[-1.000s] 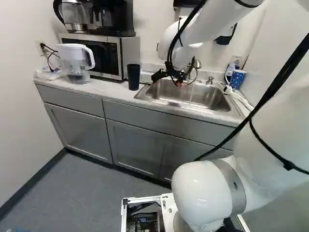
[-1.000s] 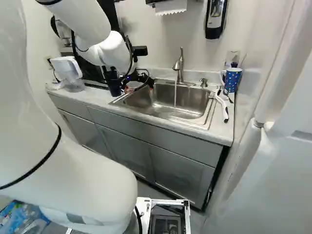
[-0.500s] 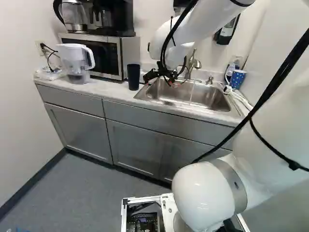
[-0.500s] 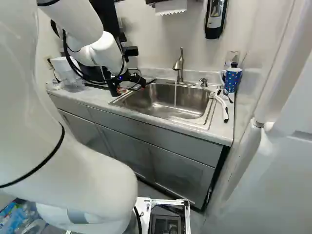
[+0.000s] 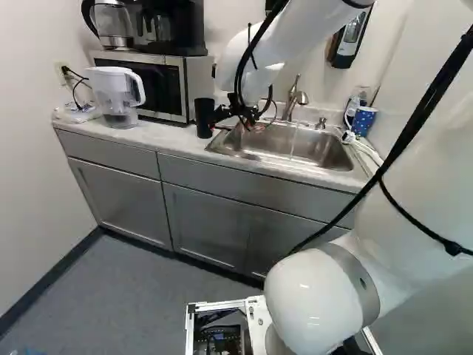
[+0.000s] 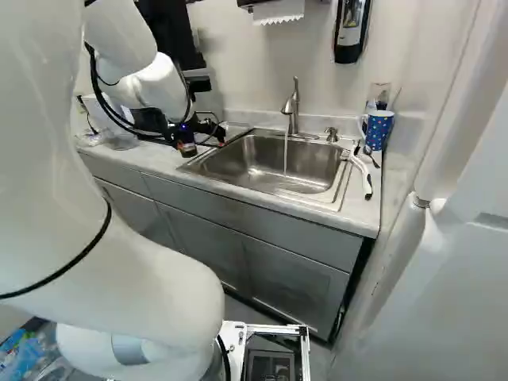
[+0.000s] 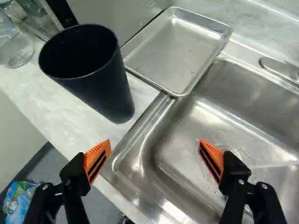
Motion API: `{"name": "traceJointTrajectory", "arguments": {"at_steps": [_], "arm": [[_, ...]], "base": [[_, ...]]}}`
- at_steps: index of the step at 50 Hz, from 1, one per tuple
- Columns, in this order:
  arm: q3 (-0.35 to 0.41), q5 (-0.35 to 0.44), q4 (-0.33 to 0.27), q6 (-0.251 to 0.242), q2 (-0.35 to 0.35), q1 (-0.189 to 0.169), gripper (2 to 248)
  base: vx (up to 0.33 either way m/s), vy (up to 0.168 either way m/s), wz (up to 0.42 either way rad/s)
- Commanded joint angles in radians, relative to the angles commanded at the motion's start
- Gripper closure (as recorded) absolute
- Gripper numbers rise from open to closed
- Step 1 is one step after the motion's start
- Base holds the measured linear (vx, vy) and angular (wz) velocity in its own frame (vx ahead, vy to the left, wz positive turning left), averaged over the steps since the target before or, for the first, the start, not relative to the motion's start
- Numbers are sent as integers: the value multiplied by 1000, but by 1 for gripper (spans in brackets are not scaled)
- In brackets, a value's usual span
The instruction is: Rinse the cup and place it in the tray
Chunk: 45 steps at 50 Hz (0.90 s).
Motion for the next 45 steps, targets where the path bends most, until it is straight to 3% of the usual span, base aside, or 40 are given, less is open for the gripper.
{"name": "traceJointTrajectory", "arguments": {"at_steps": [22, 45], "arm": [[-29, 0, 0, 0, -31, 73, 3], [-34, 2, 0, 0, -35, 82, 3]], "base": [[0, 0, 0], [0, 0, 0]]}}
